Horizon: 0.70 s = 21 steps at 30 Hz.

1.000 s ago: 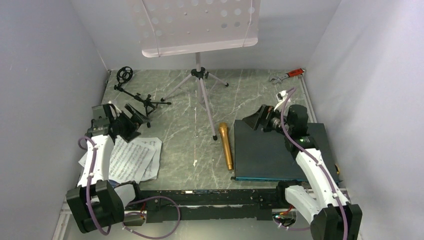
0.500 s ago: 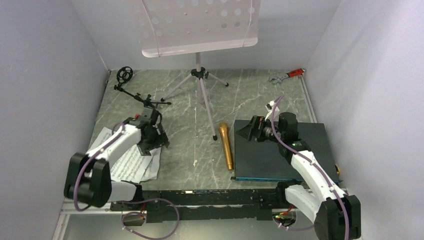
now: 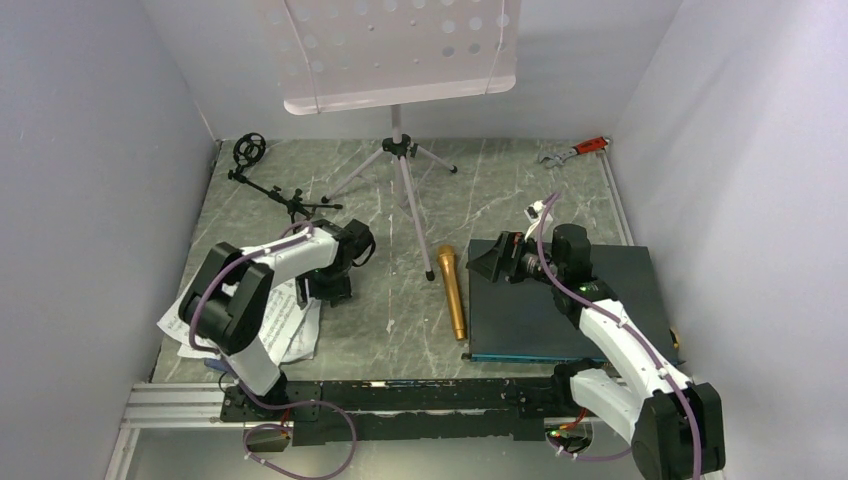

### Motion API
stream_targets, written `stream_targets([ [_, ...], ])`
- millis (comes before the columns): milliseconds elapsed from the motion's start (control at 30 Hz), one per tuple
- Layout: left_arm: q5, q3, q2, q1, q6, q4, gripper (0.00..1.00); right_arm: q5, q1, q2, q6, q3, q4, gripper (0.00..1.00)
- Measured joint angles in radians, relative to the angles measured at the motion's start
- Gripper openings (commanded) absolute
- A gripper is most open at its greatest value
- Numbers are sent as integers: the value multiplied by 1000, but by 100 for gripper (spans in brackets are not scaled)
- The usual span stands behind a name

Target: Set up the instrument practice props

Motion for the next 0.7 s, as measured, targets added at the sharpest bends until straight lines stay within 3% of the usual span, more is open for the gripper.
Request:
stream_targets([
  [300, -58, 15, 59, -12, 0, -27, 49, -3, 7, -21, 3, 0, 16, 97],
  [433, -66, 15, 75, -12, 8, -25, 33, -5, 9, -27, 8, 0, 24, 97],
  [533, -66, 15, 85, -12, 12, -22, 16, -8, 13, -27, 18, 0, 27, 97],
  [700, -64, 16, 88, -12, 33, -11, 4, -12, 19, -27, 25, 0, 35, 97],
])
